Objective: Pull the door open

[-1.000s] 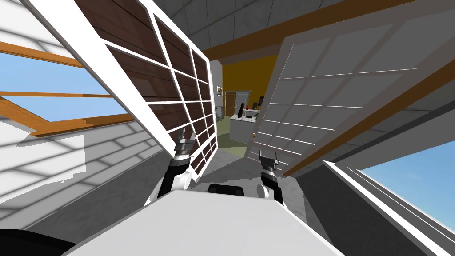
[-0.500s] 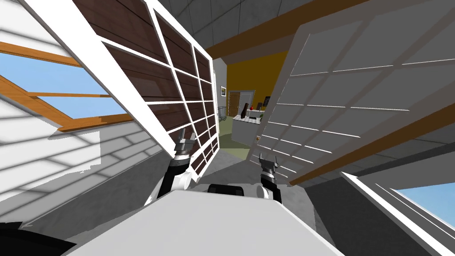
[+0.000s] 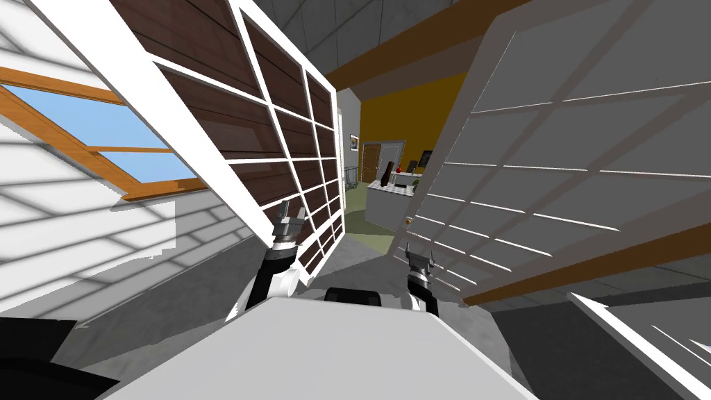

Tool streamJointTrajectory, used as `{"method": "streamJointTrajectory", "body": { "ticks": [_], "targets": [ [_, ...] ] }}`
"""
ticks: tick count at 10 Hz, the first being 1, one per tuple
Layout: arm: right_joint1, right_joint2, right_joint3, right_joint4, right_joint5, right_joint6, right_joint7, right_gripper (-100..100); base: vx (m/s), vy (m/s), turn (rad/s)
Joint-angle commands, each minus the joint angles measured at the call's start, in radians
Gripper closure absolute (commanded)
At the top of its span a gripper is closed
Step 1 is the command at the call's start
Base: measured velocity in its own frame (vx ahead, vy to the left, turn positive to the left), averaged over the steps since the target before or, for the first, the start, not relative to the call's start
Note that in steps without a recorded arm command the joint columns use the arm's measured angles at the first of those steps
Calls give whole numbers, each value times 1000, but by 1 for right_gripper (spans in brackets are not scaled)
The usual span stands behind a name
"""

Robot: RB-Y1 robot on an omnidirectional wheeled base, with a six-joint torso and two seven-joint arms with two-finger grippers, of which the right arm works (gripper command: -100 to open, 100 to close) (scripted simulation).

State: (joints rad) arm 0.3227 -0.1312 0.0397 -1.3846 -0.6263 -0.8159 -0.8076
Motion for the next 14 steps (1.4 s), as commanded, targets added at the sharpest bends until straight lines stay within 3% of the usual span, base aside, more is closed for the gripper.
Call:
{"method": "streamJointTrajectory", "body": {
  "ticks": [1,4,5,14],
  "targets": [
    [-9,-4,0,35,-24,-10,-32,-100,89,-55,118],
    [-24,-7,2,99,-64,-26,-81,-100,88,-67,119],
    [-33,-9,3,139,-89,-37,-112,-100,84,-64,173],
    [-72,-17,9,305,-192,-80,-242,-100,78,-61,99]
  ]
}}
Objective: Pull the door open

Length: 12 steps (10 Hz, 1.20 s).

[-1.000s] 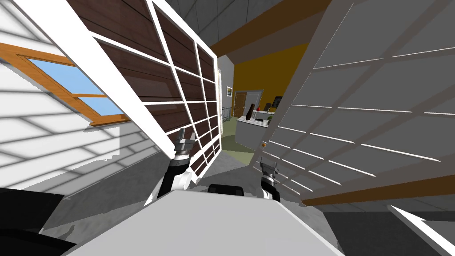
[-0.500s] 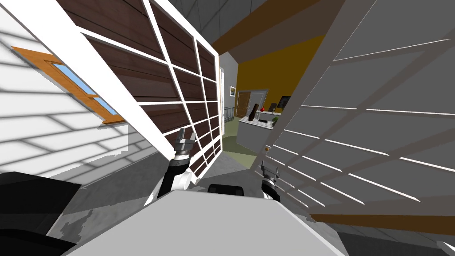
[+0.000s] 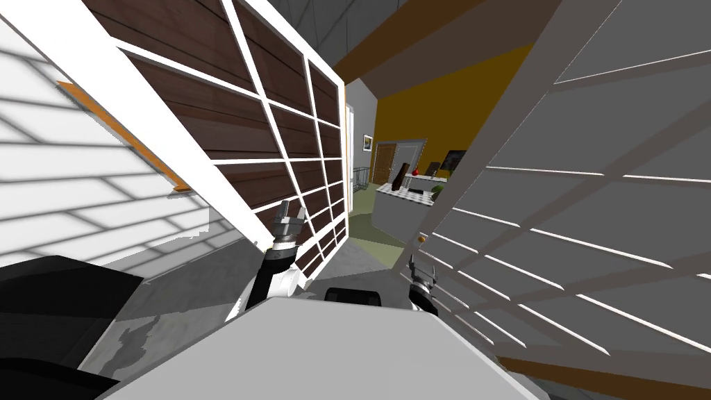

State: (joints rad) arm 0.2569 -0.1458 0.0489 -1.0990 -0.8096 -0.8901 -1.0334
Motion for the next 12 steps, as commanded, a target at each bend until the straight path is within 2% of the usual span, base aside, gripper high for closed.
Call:
{"method": "streamJointTrajectory", "body": {
  "ticks": [1,5,7,8,9,10,12],
  "targets": [
    [-9,-3,1,33,-17,-10,-26,-100,75,-73,93],
    [-27,-6,4,111,-67,-30,-88,-100,82,-78,104],
    [-25,-7,2,103,-67,-24,-83,-100,45,-43,27],
    [-25,-32,6,121,-67,-26,-117,-100,123,6,-40],
    [-24,-41,7,127,-66,-26,-128,-100,175,16,-49],
    [-23,-62,10,141,-65,-27,-155,-100,169,4,-43],
    [-21,-85,14,156,-64,-28,-185,-100,147,12,-30]
  ]
}}
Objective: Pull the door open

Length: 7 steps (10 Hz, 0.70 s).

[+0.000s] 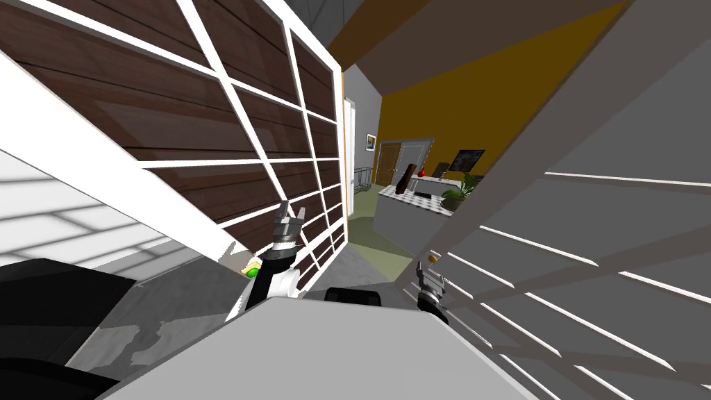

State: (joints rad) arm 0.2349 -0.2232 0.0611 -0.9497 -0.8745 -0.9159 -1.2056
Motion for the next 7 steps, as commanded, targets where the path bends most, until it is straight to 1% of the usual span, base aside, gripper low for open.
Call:
{"method": "streamJointTrajectory", "body": {
  "ticks": [1,2,4,5,6,7],
  "targets": [
    [1,-20,4,15,1,-3,-29,-100,110,0,-28],
    [3,-45,8,31,3,-3,-60,-100,129,-9,-45],
    [4,-68,11,47,4,-4,-90,-100,125,-17,-31],
    [5,-88,14,60,5,-5,-116,-100,149,-42,-32],
    [6,-104,17,70,6,-6,-137,-100,173,-57,-30],
    [7,-115,18,77,6,-6,-150,-100,160,-65,-16]
  ]
}}
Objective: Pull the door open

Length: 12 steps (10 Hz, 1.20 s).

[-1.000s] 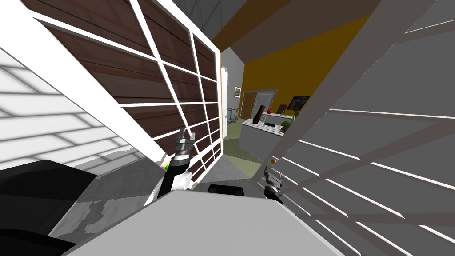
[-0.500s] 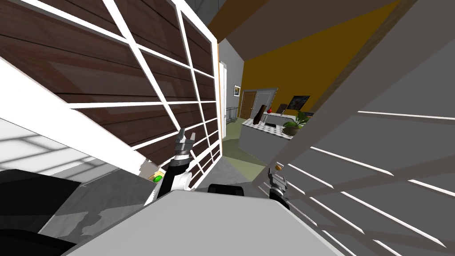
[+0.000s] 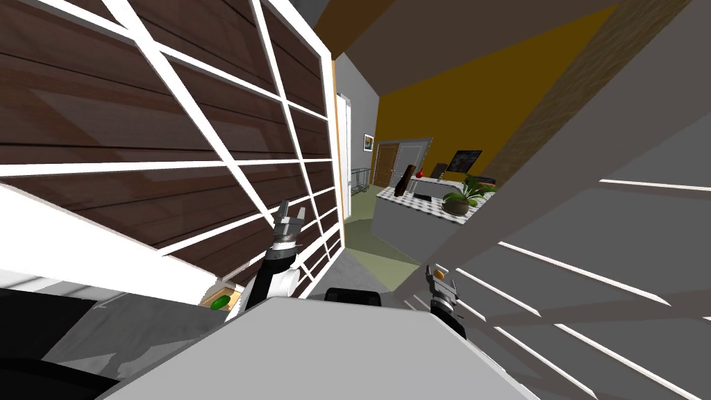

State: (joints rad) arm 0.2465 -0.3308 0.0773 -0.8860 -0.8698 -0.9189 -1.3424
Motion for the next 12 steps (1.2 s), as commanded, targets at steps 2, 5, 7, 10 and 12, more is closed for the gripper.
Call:
{"method": "streamJointTrajectory", "body": {
  "ticks": [2,5,7,10,12],
  "targets": [
    [0,0,0,0,0,0,0,100,24,-9,-10],
    [0,0,0,0,0,0,0,100,-19,8,10],
    [0,0,0,0,0,0,0,100,0,0,0],
    [8,-9,31,-9,20,-5,-16,100,-152,32,33],
    [14,-17,56,-17,36,-10,-31,100,-192,37,53]
  ]
}}
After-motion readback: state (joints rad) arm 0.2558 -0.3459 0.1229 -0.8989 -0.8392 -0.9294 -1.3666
